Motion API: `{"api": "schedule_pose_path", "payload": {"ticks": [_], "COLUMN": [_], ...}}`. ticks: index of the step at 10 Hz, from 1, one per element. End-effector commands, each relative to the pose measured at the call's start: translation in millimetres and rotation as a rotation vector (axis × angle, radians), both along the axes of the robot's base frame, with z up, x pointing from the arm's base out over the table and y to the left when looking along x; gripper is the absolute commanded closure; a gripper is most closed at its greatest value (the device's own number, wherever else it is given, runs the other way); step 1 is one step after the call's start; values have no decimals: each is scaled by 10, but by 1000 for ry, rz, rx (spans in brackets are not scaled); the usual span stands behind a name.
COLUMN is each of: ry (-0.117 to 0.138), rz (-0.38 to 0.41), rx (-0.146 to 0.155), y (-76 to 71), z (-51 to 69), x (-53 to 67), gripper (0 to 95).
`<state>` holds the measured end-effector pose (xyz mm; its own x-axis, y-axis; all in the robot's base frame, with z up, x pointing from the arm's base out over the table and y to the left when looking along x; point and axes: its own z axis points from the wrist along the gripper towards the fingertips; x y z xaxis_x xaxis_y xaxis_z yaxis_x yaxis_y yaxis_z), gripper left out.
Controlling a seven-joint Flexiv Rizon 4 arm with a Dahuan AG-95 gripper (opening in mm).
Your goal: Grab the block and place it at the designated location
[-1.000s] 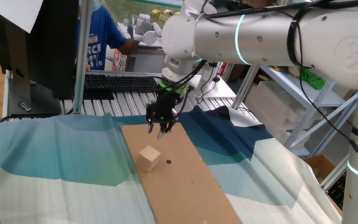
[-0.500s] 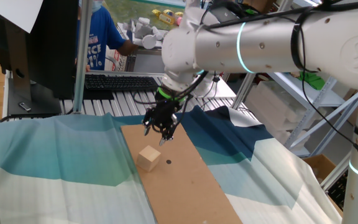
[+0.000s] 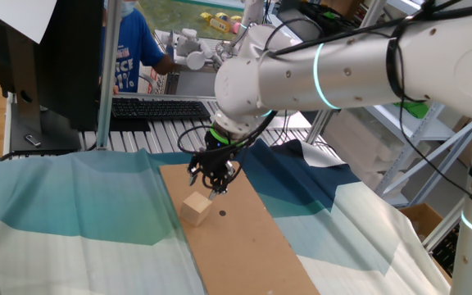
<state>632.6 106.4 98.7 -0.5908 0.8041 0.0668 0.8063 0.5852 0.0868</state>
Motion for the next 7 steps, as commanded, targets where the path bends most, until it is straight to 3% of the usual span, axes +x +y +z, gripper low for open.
{"api": "schedule_pose_path", "payload": {"ticks": [1, 3, 4, 7], "ry": [-14, -21, -21, -23], "rz": [0, -6, -13, -23], "rx": [4, 5, 6, 14], "y": [-3, -9, -10, -11], "z": [-43, -93, -97, -107], "x": [-4, -11, -12, -13], "gripper": [380, 380, 190, 190]}}
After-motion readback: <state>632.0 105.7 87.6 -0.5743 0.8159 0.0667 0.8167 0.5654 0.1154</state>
